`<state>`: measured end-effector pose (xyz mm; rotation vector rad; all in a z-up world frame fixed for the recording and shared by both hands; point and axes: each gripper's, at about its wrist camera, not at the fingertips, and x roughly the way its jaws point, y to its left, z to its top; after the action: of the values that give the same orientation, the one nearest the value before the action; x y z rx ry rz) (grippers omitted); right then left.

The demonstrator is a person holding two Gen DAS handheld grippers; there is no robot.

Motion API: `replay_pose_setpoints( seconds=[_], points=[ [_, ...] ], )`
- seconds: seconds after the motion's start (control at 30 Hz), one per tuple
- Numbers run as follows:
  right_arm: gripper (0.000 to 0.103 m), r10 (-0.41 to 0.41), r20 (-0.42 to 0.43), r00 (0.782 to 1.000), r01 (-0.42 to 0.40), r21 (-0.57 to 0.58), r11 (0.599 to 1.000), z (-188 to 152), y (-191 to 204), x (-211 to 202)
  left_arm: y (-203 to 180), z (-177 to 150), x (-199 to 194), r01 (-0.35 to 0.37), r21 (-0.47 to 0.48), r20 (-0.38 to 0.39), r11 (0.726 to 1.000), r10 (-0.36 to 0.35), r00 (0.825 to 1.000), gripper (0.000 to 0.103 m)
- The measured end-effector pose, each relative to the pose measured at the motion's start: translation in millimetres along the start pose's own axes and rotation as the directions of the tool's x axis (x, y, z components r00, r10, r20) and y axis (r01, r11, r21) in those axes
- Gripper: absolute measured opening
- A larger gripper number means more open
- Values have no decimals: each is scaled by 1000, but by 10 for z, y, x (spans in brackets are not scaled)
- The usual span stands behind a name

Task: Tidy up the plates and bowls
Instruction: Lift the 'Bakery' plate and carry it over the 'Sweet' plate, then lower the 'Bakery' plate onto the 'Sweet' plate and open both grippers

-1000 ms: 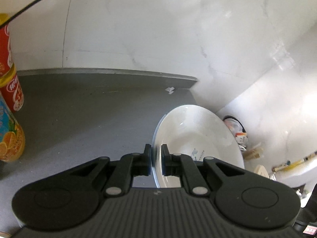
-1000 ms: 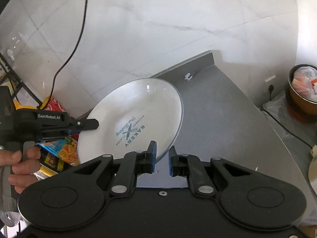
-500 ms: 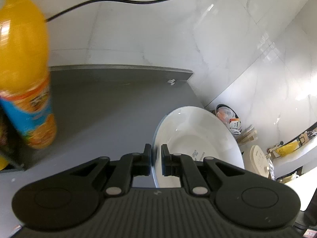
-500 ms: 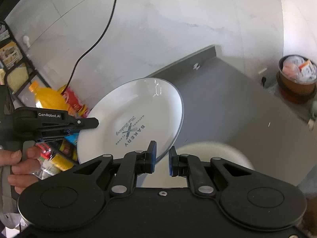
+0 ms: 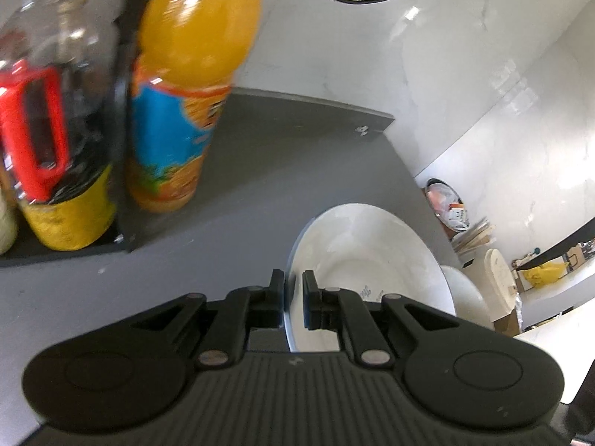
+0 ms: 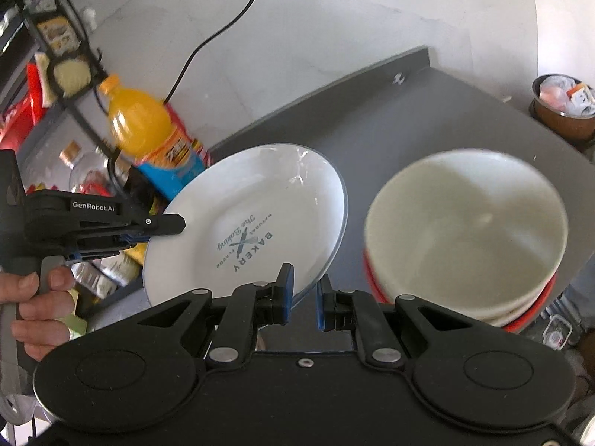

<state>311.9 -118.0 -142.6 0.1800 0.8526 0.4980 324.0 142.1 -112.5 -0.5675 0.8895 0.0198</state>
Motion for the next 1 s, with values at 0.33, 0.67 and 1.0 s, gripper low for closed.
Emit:
replay_pose_setpoints(
  seconds=[0.33,0.67,1.0],
  points=[
    [12,7,-47,999,-8,-24,1000,-346,257,63,390,-287,-171,-29,-36,-26,999,28,999,8],
    [12,4,-103,995,-12,-76,997,-642,469,139,758,-603,-245,-66,-66,-79,996,61,995,8],
    [12,-4,-142,990,-11,-111,994,-817,640,201,1022,-826,-263,-113,-65,-135,991,103,985,8]
  ],
)
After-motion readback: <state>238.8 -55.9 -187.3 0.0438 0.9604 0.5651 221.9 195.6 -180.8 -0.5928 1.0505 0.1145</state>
